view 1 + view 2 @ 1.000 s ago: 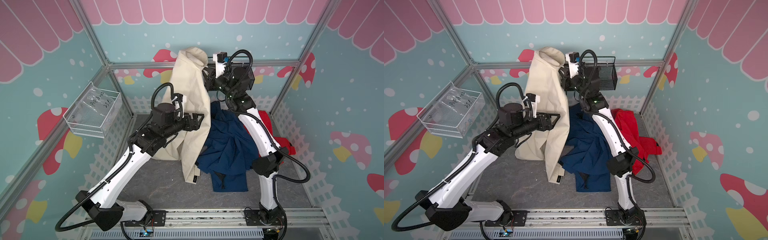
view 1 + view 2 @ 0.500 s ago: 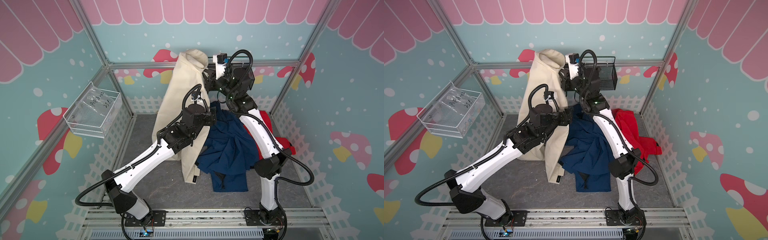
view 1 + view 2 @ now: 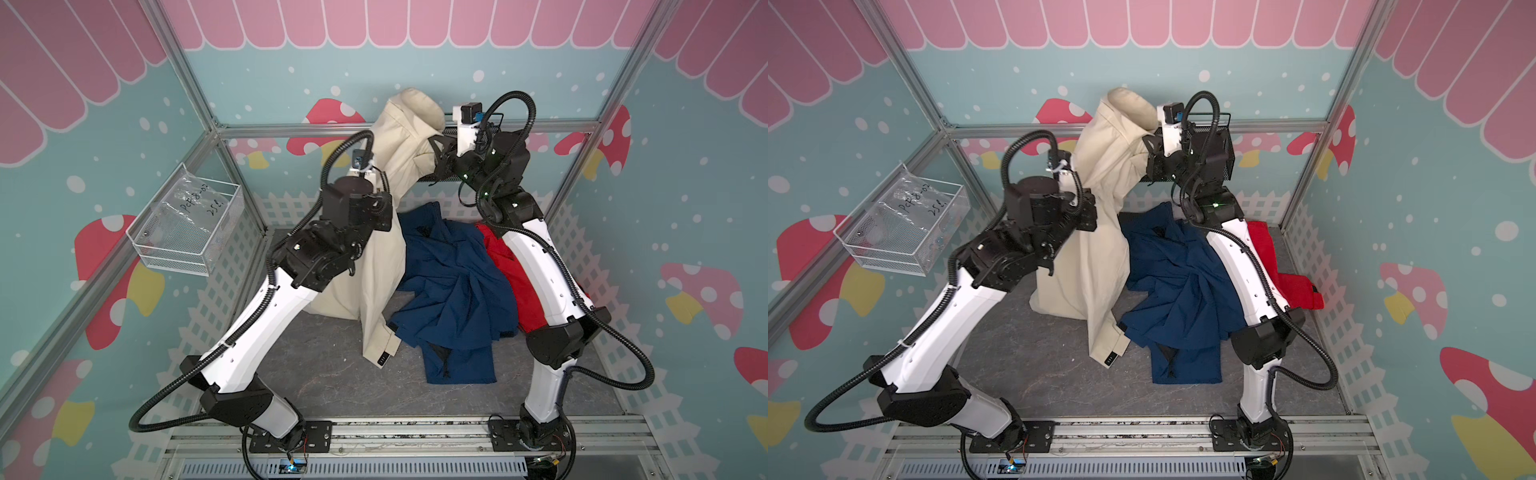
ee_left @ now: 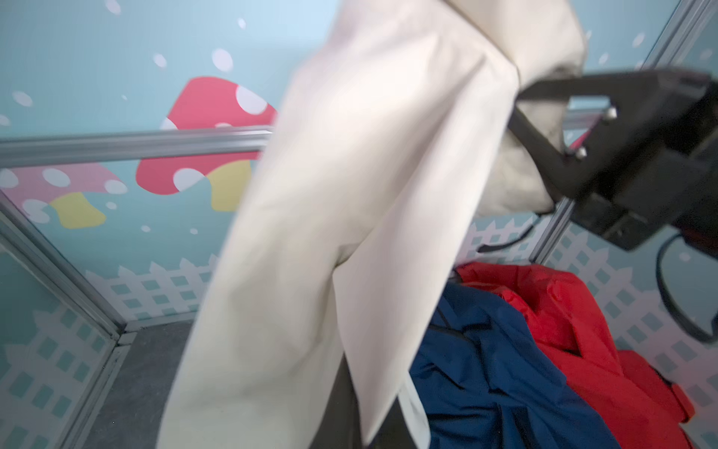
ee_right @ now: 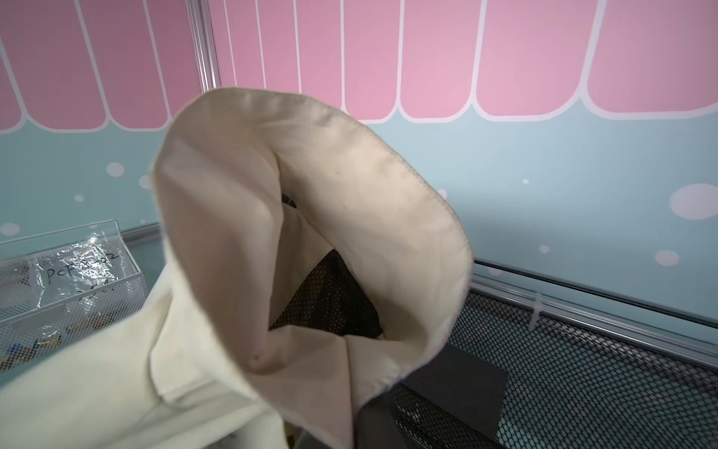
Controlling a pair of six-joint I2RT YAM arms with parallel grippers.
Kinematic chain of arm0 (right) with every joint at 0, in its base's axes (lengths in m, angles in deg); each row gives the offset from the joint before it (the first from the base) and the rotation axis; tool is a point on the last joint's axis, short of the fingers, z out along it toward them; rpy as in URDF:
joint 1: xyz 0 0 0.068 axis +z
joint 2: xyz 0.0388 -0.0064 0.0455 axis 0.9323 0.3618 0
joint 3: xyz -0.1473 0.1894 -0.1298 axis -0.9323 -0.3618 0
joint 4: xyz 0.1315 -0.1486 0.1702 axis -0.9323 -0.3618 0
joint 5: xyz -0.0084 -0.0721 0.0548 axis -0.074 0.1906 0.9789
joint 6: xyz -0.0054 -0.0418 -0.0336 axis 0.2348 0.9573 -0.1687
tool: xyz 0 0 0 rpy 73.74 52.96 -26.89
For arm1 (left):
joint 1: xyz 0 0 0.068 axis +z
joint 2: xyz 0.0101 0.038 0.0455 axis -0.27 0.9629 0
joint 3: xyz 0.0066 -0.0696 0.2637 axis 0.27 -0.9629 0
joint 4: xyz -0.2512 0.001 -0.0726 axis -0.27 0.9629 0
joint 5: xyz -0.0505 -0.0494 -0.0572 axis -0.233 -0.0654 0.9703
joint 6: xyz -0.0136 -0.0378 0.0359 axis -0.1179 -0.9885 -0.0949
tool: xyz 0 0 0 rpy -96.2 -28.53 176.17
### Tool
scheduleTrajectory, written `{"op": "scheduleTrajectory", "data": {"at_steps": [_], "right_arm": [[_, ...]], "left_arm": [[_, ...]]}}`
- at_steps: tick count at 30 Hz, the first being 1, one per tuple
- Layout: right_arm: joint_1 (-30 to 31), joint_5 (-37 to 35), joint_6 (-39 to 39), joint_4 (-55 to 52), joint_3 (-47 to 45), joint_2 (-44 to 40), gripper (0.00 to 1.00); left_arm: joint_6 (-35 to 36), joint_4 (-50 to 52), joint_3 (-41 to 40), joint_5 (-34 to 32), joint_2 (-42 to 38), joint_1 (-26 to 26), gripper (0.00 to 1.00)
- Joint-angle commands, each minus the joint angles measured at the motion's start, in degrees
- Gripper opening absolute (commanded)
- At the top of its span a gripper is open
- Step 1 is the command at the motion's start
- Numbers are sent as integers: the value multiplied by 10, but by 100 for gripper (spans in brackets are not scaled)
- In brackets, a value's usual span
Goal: Unzip the jacket
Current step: Flatten out the jacket at the center of the board.
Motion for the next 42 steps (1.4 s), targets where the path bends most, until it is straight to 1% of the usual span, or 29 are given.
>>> {"op": "scheduleTrajectory", "data": {"at_steps": [1, 6, 8, 10, 11, 17, 22, 25, 27, 29, 30, 31, 32, 33, 34, 36, 38, 39, 41, 42], "right_arm": [[-24, -49, 15, 59, -1, -85, 0], [-24, -36, 32, 78, -16, -161, 0], [-24, -37, 31, 119, -50, -196, 0], [-24, -35, 23, 188, -108, -237, 0], [-24, -33, 21, 203, -119, -248, 0], [-23, -18, 19, 215, -122, -277, 0], [-23, 6, 25, 259, -150, -312, 0], [-23, 4, 32, 263, -154, -316, 0], [-23, 9, 28, 258, -154, -301, 0], [-23, 20, 22, 236, -147, -274, 0], [-23, 23, 17, 211, -137, -255, 4], [-23, 29, 14, 184, -126, -235, 17], [-23, 37, 13, 160, -119, -219, 36], [-24, 50, 14, 133, -114, -203, 57], [-24, 56, 13, 109, -112, -190, 72], [-36, 74, 7, 61, -121, -172, 87], [-63, 110, -4, 36, -161, -177, 90], [-81, 146, -1, 42, -198, -186, 90], [-112, 223, 30, 54, -258, -200, 90], [-125, 280, 61, 54, -284, -204, 90]], "left_arm": [[82, 83, 78, 38, -36, 4, 0], [117, 111, 206, 70, -27, 6, 0], [134, 110, 226, 77, -36, 6, 0], [143, 90, 224, 70, -57, 7, 0], [147, 82, 224, 72, -65, 7, 0], [166, 72, 247, 66, -75, 7, 0], [169, 72, 246, 56, -72, 6, 0], [171, 73, 242, 21, -70, 7, 0], [172, 82, 231, -12, -68, 8, 0], [167, 93, 211, -22, -68, 16, 0], [167, 93, 200, -17, -69, 20, 0], [169, 93, 194, -11, -67, 23, 0], [172, 93, 196, -7, -63, 28, 0], [176, 93, 202, -3, -57, 33, 0], [183, 93, 212, -2, -48, 37, 0], [191, 101, 236, 7, -29, 51, 0], [194, 108, 254, 35, -15, 65, 0], [198, 106, 254, 56, -13, 69, 0], [212, 99, 249, 85, -13, 72, 0], [220, 96, 248, 104, -12, 73, 0]]}}
